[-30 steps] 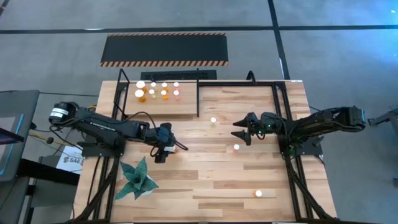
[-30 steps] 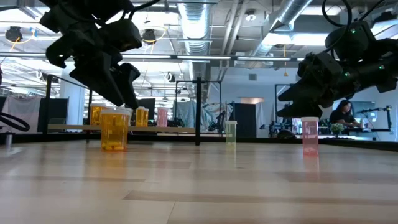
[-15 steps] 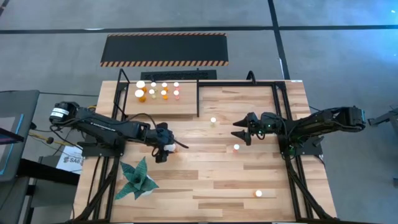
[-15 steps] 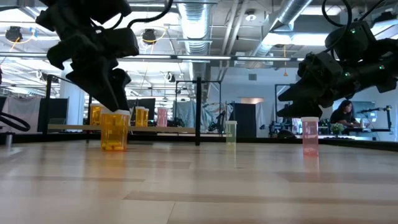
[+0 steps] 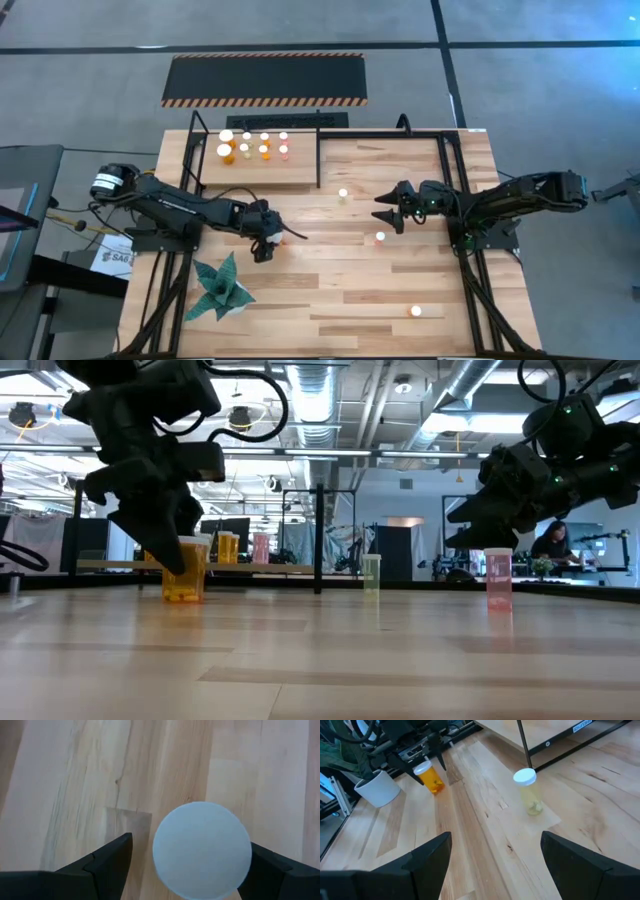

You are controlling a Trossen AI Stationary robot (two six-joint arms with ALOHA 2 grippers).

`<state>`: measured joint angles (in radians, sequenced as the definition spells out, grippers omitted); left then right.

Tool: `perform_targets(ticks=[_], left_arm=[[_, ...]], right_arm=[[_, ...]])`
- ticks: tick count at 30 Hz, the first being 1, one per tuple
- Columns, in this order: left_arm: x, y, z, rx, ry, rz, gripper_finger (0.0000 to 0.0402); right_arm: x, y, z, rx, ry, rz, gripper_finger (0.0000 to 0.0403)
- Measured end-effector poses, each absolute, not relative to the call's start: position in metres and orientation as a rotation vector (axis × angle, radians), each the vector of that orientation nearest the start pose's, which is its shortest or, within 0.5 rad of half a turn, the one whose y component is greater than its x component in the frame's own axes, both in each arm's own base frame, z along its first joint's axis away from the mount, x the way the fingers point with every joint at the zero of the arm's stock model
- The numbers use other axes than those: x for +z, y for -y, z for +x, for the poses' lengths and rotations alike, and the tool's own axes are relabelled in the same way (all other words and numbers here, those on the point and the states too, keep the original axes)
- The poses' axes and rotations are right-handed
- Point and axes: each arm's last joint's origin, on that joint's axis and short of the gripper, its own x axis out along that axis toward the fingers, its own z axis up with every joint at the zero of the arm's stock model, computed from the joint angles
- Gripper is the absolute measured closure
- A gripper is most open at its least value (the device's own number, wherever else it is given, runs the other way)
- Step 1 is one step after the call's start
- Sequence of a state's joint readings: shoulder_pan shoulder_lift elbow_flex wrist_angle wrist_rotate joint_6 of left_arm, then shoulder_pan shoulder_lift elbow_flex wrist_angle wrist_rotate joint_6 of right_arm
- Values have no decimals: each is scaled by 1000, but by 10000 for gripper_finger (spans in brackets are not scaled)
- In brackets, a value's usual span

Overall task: Pick and place medicine bottles onto shelf by color
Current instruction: Put the big orange pill bottle aligned with the other orange pill bottle on the shelf

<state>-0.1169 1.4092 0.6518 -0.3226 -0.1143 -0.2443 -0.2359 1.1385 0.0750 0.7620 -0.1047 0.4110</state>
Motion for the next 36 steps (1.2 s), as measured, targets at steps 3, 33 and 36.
perform_targets(ticks=[3,33,36], left_arm=[[154,25,241,139,-1062,-107,118],[184,2,245,363,-1046,-137,215],[196,-11,234,395,-1036,-143,216]], right_arm=[[129,38,169,-190,-267,459,76],[129,38,169,-190,-267,459,76],[130,38,169,-190,-267,459,76]])
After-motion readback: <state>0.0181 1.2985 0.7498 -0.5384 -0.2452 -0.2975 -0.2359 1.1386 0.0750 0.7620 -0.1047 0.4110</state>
